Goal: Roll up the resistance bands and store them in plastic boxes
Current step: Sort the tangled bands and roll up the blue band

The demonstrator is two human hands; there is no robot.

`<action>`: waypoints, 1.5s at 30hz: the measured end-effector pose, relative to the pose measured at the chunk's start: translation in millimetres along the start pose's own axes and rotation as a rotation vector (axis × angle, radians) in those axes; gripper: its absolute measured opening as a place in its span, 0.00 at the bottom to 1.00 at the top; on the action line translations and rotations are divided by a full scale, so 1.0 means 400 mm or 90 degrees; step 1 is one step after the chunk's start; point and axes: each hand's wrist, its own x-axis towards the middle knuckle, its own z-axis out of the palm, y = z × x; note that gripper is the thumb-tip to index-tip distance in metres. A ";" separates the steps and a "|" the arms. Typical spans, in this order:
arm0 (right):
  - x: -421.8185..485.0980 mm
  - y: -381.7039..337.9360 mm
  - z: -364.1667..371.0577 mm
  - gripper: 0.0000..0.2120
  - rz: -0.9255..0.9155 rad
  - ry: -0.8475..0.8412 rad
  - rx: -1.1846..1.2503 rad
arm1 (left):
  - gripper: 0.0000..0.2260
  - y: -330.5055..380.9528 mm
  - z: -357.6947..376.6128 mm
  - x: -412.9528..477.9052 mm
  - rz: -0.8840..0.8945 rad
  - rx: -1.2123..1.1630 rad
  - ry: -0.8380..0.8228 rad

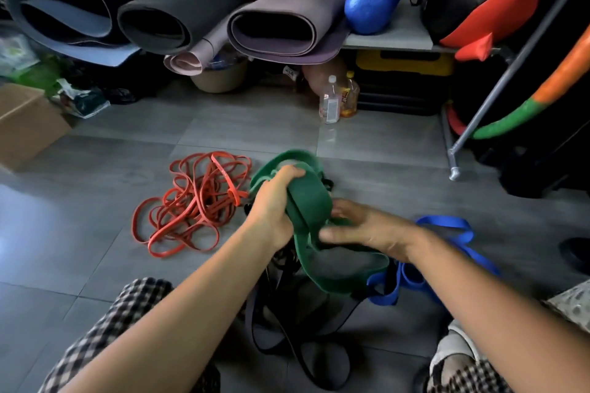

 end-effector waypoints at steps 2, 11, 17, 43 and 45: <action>0.025 0.023 0.039 0.33 -0.013 0.027 -0.073 | 0.06 0.027 -0.004 -0.005 -0.021 -0.051 -0.014; 0.064 -0.009 0.079 0.15 -0.156 0.309 -0.156 | 0.24 0.073 -0.076 0.032 0.065 0.039 -0.131; 0.043 -0.119 0.018 0.13 -0.243 0.441 0.035 | 0.43 -0.027 -0.086 0.008 0.076 0.428 -0.357; 0.074 -0.052 0.135 0.19 -0.178 -0.108 0.108 | 0.14 0.126 -0.067 -0.030 0.015 -0.095 -0.225; 0.064 -0.063 0.097 0.29 -0.187 -0.094 0.104 | 0.19 0.140 -0.086 -0.033 0.001 0.074 -0.254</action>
